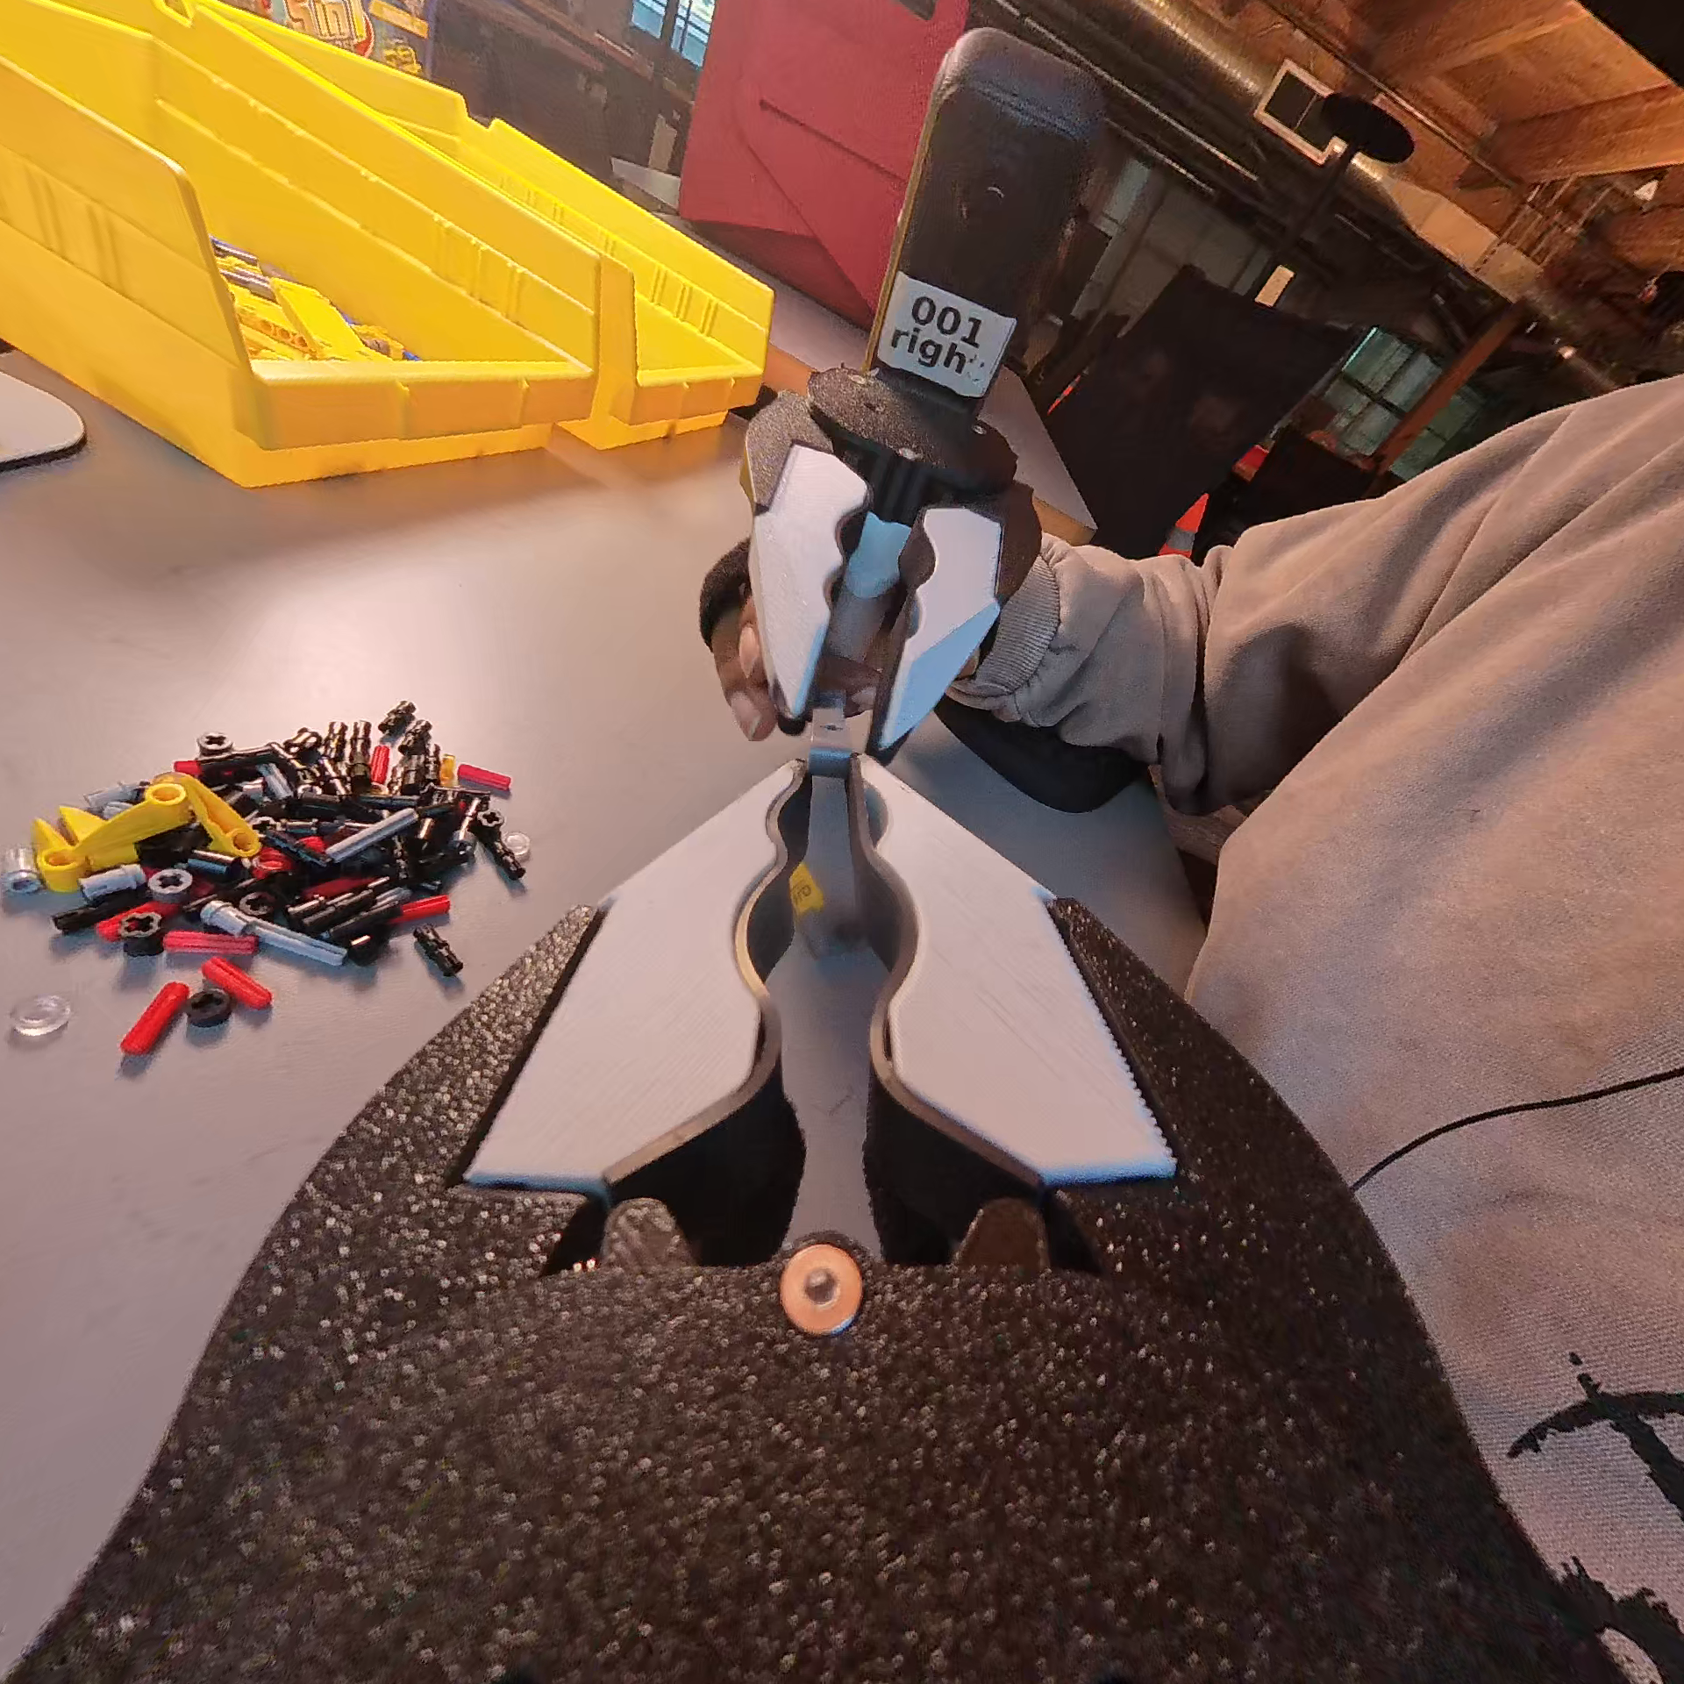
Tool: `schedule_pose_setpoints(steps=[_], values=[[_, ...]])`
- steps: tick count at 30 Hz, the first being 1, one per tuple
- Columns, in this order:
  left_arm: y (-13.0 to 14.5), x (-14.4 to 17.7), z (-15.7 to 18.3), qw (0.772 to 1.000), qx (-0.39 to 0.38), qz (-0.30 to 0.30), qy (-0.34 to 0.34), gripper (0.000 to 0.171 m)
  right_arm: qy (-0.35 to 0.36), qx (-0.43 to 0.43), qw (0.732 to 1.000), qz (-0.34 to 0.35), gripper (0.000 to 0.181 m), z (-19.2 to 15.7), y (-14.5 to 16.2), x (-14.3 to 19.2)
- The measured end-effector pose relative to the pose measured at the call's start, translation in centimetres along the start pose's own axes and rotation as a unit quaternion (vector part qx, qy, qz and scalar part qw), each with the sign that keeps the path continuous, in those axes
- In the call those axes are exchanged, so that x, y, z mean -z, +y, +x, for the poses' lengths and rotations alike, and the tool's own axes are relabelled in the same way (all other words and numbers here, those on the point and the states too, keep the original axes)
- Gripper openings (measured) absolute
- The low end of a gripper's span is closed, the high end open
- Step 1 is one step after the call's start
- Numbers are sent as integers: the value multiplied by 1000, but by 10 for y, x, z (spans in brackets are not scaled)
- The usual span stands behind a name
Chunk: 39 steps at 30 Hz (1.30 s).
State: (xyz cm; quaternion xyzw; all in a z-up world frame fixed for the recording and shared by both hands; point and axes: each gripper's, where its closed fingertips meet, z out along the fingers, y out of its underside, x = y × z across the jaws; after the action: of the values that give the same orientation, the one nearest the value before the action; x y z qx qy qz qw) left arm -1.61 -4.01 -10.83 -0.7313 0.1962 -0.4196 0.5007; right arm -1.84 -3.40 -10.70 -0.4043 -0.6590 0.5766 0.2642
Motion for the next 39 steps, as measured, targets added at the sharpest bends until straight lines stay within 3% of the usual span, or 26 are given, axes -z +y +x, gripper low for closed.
schedule_pose_setpoints(steps=[1, 5, 8, 11, 18, 27, 35, 37, 39], values=[[1, 0, 0, 1000, 0, -2, 2, 6, 9, 13, 1000, -11, 8, 1, 3, -1], [-2, 0, 1, 1000, -20, 3, -3, 6, 7, 6, 1000, -13, 7, 1, 1, 0], [1, -1, -3, 995, -90, -8, -38, 10, -9, -34, 999, -18, 6, 1, 4, 0], [4, -1, -5, 981, -177, -26, -75, 26, -34, -83, 995, -40, 6, -2, 13, 0], [18, -6, -1, 952, -281, -77, -94, 12, -62, -105, 991, -57, 6, -10, 20, -3], [16, -3, 0, 955, -272, -83, -89, 9, -57, -110, 991, -48, 7, -10, 17, -4], [11, 0, -4, 962, -247, -72, -94, 6, -13, -10, 999, -31, 22, -7, 6, -2], [3, 6, -7, 958, -256, -63, -114, 7, 5, -3, 1000, -7, 29, -2, -3, 1], [-23, 27, -13, 947, -272, -31, -166, 7, 30, 0, 999, 24, 37, 7, -15, 8]])
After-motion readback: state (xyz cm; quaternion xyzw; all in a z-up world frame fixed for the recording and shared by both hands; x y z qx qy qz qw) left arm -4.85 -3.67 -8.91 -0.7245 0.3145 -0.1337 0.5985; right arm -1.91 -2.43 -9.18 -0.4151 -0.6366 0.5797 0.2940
